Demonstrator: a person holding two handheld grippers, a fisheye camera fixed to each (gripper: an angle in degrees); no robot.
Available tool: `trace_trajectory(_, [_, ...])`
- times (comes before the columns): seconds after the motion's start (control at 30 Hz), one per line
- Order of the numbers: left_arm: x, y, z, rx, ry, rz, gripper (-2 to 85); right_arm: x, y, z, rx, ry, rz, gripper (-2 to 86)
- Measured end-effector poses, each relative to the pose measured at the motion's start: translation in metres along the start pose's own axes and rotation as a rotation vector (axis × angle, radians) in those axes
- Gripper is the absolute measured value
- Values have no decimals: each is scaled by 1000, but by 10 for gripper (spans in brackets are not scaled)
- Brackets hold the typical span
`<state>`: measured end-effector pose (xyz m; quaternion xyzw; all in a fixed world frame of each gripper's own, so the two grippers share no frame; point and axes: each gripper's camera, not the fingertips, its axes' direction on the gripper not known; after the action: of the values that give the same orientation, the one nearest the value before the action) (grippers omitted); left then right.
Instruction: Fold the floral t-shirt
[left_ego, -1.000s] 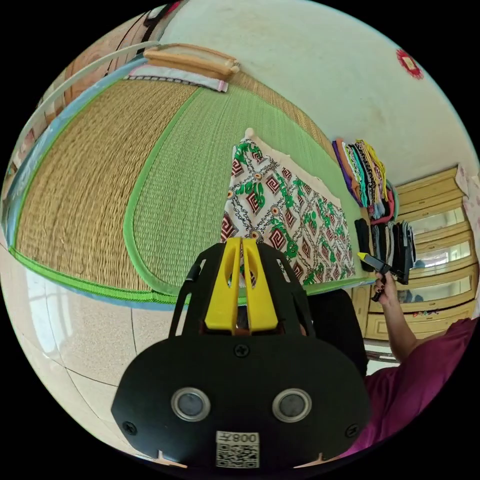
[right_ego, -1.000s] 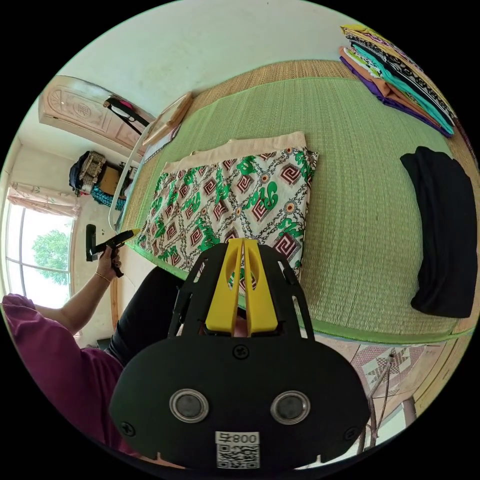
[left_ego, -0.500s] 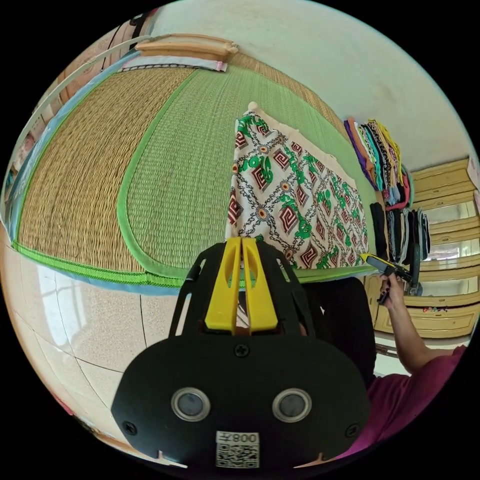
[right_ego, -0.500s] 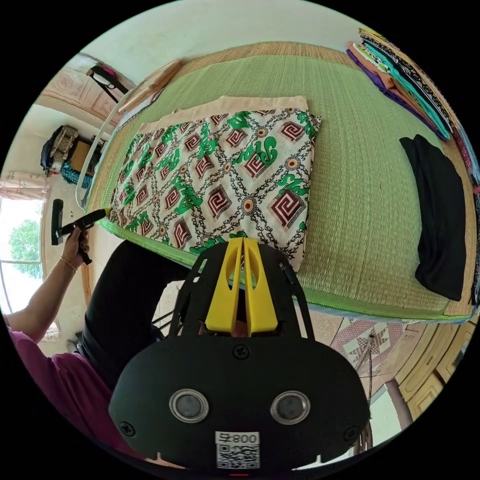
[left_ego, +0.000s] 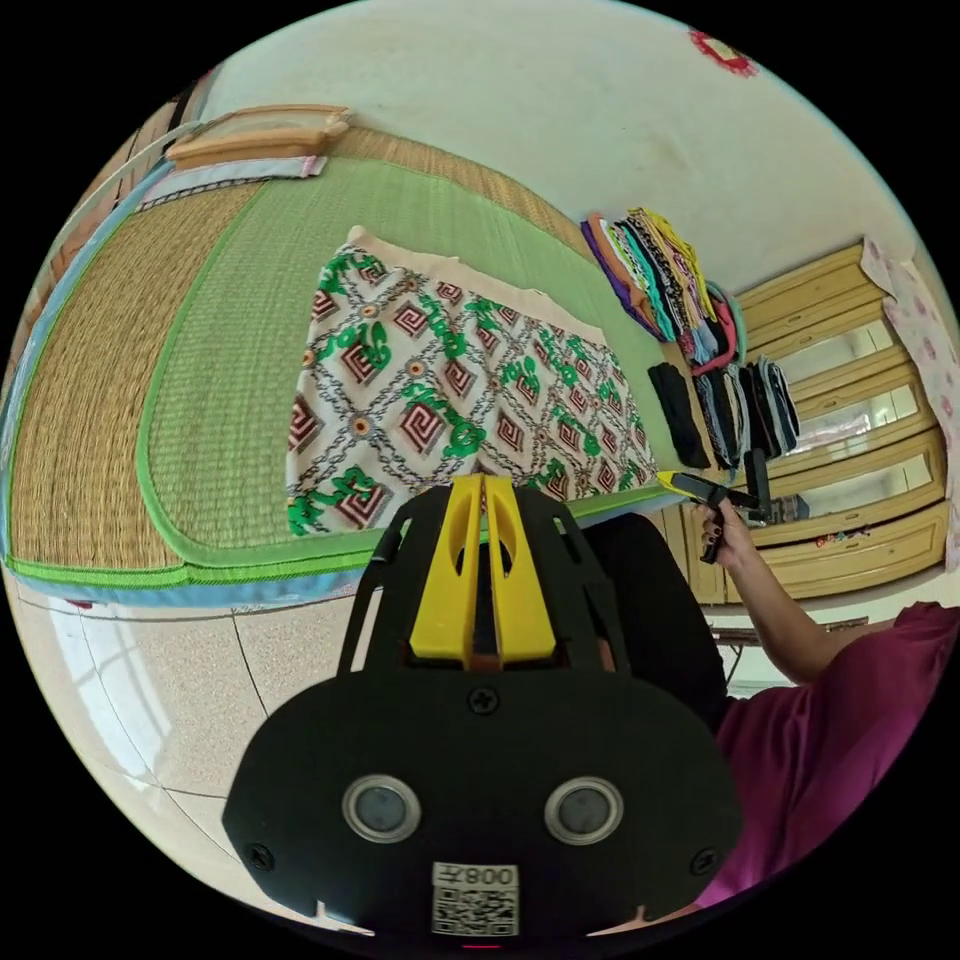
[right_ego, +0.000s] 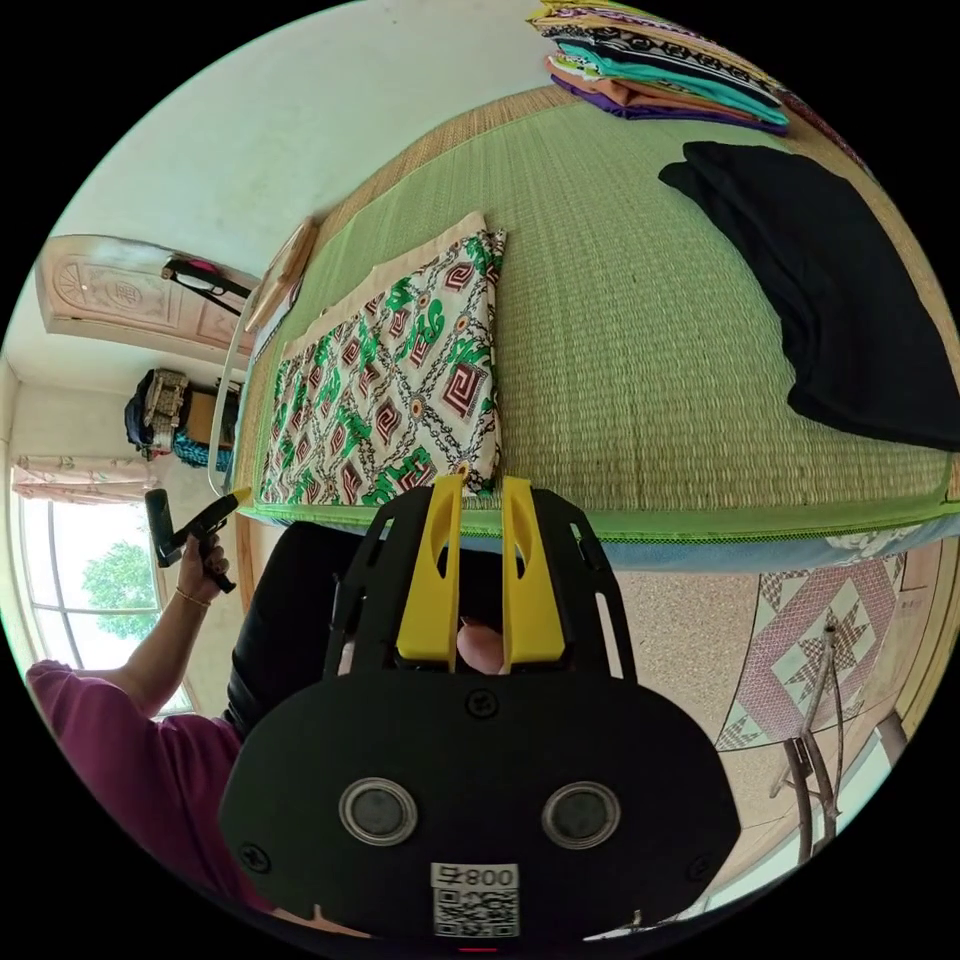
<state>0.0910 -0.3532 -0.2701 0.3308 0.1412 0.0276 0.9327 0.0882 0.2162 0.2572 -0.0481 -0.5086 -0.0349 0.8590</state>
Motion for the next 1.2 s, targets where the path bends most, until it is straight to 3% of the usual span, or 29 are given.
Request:
trace_trajectory(0.33, [246, -39, 172, -188, 91, 524, 22, 42, 16, -22, 55, -255, -20, 14])
trace_trajectory(0.57, [376, -39, 264, -227, 10, 779, 60, 49, 14, -39, 61, -367, -78, 10])
trace_trajectory(0.8, [427, -25, 312, -249, -76, 860, 71, 74, 11, -35, 52, -428, -45, 8])
trace_trajectory(0.97, [453, -12, 341, -238, -210, 880, 30, 79, 9, -27, 26, -482, -63, 6])
trace_trajectory(1.2, [451, -12, 345, -203, -115, 759, 14, 109, -6, -27, 86, -378, 10, 31])
